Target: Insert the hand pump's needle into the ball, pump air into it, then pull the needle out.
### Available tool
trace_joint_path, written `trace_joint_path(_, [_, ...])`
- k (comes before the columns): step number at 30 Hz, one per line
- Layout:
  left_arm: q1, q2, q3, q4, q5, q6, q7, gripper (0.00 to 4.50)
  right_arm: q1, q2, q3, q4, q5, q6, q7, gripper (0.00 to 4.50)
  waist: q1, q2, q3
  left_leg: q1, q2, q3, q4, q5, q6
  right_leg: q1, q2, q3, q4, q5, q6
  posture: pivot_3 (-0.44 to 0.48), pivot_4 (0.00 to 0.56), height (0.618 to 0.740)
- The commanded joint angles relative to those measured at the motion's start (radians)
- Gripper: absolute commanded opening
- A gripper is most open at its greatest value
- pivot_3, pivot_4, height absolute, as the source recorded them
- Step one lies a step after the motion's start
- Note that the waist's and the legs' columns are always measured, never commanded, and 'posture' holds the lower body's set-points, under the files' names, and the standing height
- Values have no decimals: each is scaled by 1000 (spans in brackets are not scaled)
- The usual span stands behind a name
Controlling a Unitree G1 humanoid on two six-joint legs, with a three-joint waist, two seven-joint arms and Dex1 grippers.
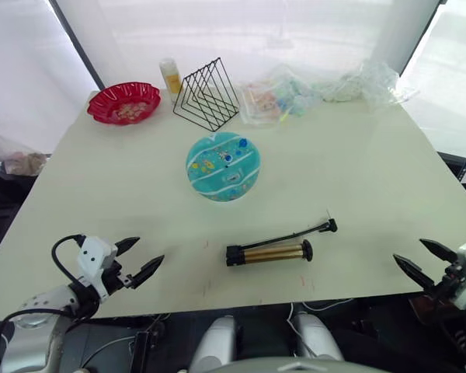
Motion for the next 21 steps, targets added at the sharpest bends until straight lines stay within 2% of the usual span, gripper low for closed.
trace_joint_path(1, [-4,12,10,-7,-3,-8,-8,4445,-2,-1,-29,-19,4,-21,-3,4500,0,0,0,0,0,0,0,0,0,0,0,0,0,0,0,0,150,740])
trace_joint_path(16, [-33,23,-25,-21,-14,16,-76,4445,-52,-11,-35,2,18,-29,20,4500,0,0,0,0,0,0,0,0,0,0,0,0,0,0,0,0,150,740])
trace_joint_path(19, [-50,49,-56,-68,-33,82,-104,4445,-47,-15,-34,-13,29,-49,60,4500,0,0,0,0,0,0,0,0,0,0,0,0,0,0,0,0,150,740])
trace_joint_path(21, [-110,76,-142,-125,-12,116,-146,4445,-24,-42,-15,-41,30,-93,153,4500,3,1,1,0,0,0,0,0,0,0,0,0,0,0,0,0,150,740])
